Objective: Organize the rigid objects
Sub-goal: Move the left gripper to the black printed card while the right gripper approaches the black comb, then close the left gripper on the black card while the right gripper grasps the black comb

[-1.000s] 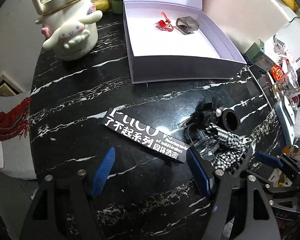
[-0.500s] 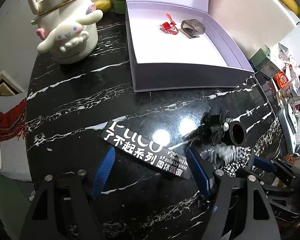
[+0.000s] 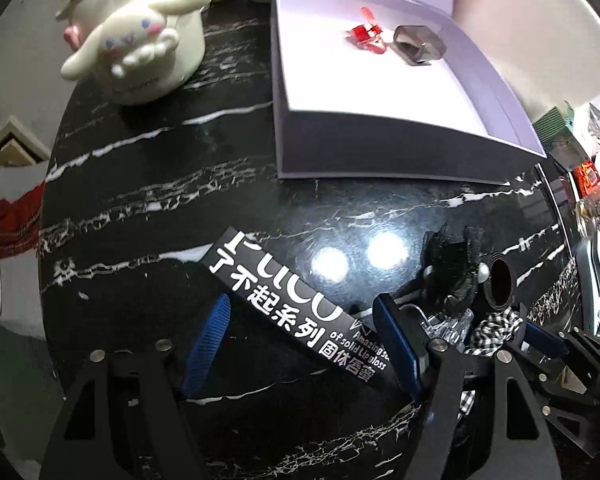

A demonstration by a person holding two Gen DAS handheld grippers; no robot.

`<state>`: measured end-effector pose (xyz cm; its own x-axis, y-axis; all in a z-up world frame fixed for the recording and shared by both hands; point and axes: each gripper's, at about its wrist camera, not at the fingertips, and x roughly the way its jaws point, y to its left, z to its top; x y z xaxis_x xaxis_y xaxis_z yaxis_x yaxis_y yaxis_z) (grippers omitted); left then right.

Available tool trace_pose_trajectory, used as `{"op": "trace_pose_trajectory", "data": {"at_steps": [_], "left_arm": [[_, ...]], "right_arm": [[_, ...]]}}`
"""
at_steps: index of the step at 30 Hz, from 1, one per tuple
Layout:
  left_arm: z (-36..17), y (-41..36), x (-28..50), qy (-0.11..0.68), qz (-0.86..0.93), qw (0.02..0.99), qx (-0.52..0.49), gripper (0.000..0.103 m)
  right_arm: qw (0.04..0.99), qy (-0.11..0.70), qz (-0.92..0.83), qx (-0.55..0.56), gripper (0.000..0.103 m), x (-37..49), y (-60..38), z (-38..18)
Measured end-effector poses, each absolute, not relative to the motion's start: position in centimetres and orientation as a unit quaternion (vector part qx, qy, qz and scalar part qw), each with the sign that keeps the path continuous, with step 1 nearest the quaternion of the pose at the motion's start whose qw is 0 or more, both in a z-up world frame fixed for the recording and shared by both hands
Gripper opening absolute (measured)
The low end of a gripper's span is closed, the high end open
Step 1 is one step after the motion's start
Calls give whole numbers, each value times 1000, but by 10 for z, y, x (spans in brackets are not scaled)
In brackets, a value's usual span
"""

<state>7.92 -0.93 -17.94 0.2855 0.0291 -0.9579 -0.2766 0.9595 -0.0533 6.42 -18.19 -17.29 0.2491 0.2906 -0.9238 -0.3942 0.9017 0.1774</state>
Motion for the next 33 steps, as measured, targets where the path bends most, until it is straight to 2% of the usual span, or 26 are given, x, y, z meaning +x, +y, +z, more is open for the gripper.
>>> {"op": "trace_pose_trajectory", "data": {"at_steps": [13,20,27,29,33], "left_arm": [[-181,-9,69,590,119,795,-79,74],[-182,-5,63,598,130,788,-70,74],[-185,-6,62,590,147,790,-77,74],[-184,-8,58,586,147,793,-75,70],[-180,-11,49,577,141,801,-70,47]], "right_arm": [[787,572,218,-70,39,72,-181,-173],[785,580,206,-66,53,69,-184,-173],[778,593,199,-58,58,58,-186,-175],[778,594,196,-61,59,54,-184,-175],[777,596,187,-70,59,47,-179,-177]]}}
